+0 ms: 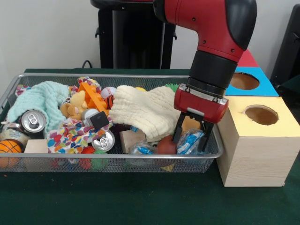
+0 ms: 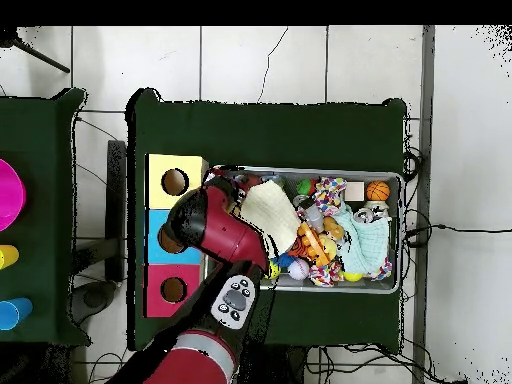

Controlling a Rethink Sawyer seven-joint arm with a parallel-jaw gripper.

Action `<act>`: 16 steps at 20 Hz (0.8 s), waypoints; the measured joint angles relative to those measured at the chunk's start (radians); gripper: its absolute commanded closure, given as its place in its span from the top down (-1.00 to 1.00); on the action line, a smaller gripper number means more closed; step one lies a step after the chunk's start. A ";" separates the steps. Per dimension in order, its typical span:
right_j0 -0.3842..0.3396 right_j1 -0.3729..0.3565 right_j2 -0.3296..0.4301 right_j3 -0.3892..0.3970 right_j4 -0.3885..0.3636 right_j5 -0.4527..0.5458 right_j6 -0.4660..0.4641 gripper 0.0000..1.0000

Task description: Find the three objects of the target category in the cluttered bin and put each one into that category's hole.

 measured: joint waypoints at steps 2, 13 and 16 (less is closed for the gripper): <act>-0.001 0.000 0.002 0.000 0.006 0.000 0.000 1.00; -0.025 -0.011 0.012 0.000 0.009 0.022 0.000 -1.00; -0.040 -0.016 0.019 0.000 0.008 0.025 0.000 -1.00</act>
